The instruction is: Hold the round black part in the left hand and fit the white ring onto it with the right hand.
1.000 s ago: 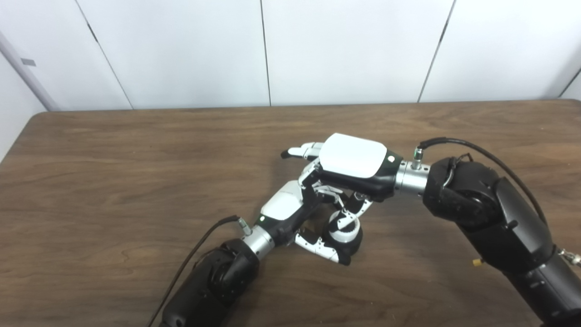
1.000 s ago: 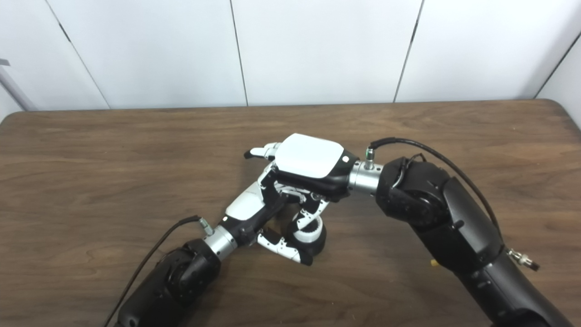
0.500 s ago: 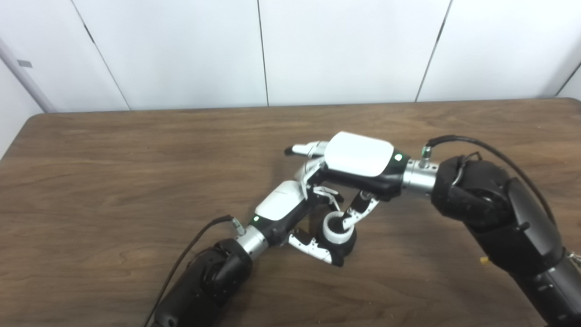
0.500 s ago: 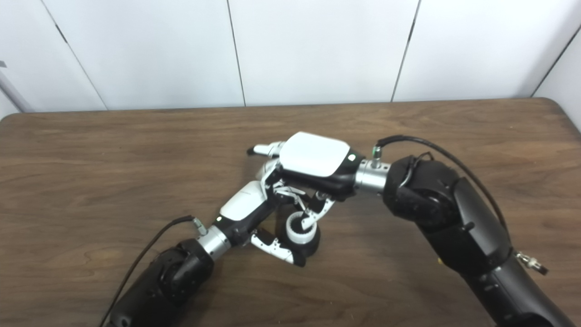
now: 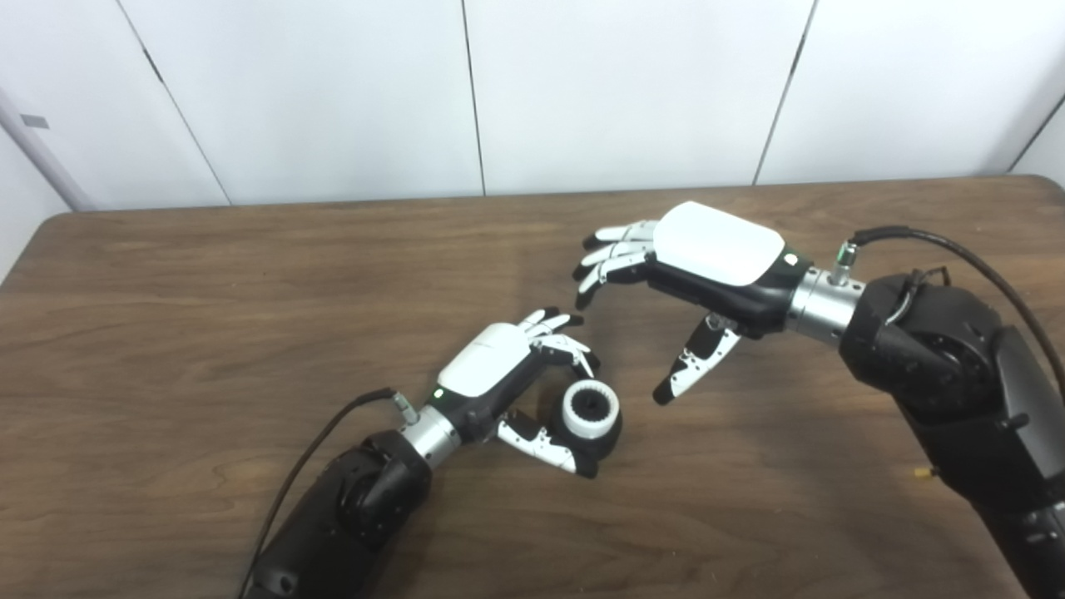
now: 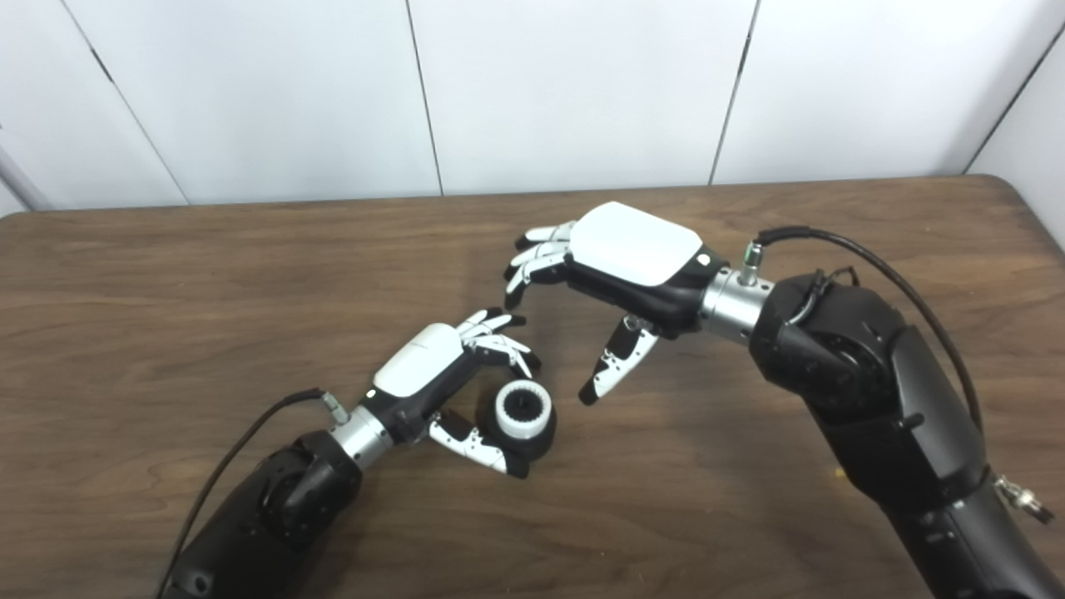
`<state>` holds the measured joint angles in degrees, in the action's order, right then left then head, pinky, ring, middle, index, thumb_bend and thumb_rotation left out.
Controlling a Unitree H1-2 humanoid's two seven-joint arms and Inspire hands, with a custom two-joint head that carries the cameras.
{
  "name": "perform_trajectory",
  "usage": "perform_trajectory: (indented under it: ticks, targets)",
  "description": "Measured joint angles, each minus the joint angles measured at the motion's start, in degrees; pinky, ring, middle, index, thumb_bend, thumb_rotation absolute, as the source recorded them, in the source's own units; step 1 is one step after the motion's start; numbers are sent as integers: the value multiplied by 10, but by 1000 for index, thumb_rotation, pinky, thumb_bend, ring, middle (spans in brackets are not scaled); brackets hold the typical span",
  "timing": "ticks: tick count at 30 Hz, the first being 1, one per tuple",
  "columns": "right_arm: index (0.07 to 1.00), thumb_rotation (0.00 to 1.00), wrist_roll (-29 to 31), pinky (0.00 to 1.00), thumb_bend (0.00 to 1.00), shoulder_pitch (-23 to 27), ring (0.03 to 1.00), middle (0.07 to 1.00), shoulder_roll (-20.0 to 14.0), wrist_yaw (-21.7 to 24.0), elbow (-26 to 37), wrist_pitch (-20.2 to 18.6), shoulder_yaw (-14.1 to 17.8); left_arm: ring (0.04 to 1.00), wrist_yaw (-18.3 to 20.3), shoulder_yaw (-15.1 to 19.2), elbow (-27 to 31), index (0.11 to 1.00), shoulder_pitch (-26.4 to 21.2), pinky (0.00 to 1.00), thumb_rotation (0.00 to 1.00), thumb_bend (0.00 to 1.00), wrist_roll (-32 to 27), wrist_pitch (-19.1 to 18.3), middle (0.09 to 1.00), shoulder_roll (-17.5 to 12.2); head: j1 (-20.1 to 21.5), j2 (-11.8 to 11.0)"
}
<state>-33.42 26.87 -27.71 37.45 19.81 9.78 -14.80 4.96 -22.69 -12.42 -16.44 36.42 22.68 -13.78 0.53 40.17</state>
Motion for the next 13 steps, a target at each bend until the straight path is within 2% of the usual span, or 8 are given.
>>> perform_trajectory:
  ticks: [3,8,13]
  targets:
    - [829,304,-3,829,817,-2,928,858,-2,-3,1,-7,11,940,1,2,-2,482,0,1000,60,524,-2,4,733,-3,3,0]
    - [829,299,-6,749,782,-4,943,867,6,-35,0,-16,35,931,-1,7,-8,482,-1,1000,60,524,-2,11,732,-10,5,1]
    - [827,287,-5,719,767,-13,947,869,8,-43,0,-25,42,930,-8,9,-16,483,-4,1000,59,524,4,20,736,-17,6,0]
